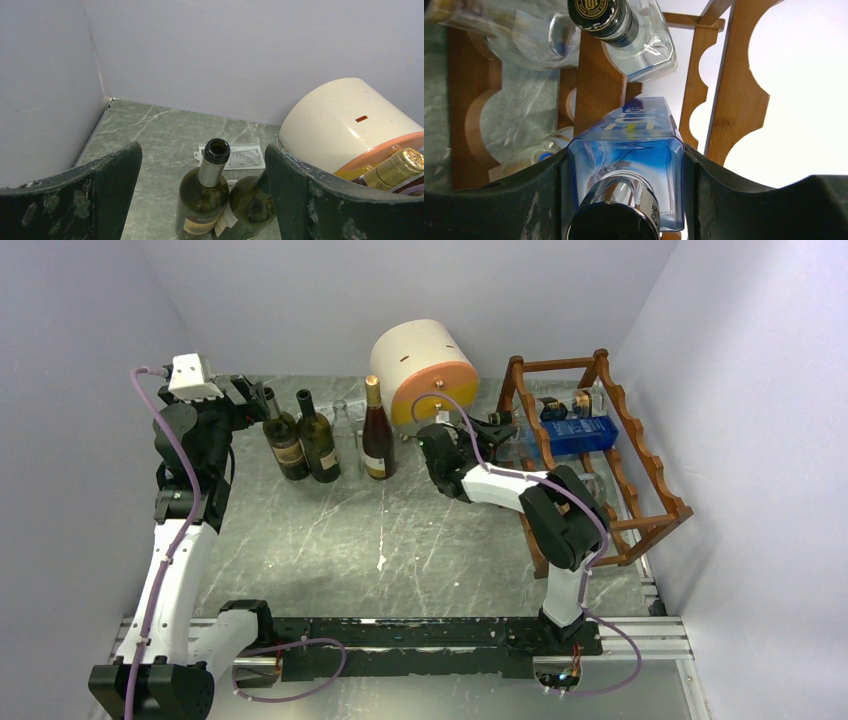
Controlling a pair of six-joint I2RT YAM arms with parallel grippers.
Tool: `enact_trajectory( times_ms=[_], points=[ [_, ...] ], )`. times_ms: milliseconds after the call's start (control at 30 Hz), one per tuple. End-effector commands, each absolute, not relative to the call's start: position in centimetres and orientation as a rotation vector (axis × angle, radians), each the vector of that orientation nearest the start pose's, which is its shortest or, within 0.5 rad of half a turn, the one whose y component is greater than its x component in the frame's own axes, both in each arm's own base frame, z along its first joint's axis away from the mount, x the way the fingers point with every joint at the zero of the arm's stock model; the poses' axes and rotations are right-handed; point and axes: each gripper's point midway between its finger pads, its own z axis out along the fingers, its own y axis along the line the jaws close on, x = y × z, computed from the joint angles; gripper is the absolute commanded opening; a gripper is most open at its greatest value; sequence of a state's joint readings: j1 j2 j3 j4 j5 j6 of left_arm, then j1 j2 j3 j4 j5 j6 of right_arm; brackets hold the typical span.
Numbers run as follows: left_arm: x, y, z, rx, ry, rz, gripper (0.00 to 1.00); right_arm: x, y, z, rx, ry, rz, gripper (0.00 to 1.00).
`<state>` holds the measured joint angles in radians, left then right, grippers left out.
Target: Take the wine bottle off the wine rack
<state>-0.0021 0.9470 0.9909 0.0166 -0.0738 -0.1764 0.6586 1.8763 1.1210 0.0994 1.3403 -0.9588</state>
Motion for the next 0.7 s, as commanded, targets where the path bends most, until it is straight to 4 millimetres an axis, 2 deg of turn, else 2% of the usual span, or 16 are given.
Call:
enact_trajectory(
  times_ms=[0,100,267,367,567,667],
  points=[
    [35.8,0.1,39.2,-0.172,1.454,-0.114,0.96,38.9,10.2,17.1,-0.873,1.811,-1.603,0.42],
    [36.0,0.0,39.0,-0.168,1.460,-0.120,0.96,38.2,11.6,17.5,-0.897,1.788,-1.579,0.39],
    [36.1,-0.1,38.9,-0.167,1.463,-0.124,0.96,37.0,12.6,17.7,-0.908,1.793,-1.588,0.26],
    [36.2,-0.2,38.8,-0.166,1.467,-0.128,0.96,35.9,13.6,17.7,-0.897,1.800,-1.570,0.22],
    [36.4,-0.4,38.6,-0.161,1.474,-0.140,0.95,33.5,14.7,18.2,-0.858,1.798,-1.576,0.20],
    [36.5,-0.5,38.5,-0.160,1.477,-0.144,0.95,32.3,16.1,19.0,-0.841,1.767,-1.533,0.19]
  ],
)
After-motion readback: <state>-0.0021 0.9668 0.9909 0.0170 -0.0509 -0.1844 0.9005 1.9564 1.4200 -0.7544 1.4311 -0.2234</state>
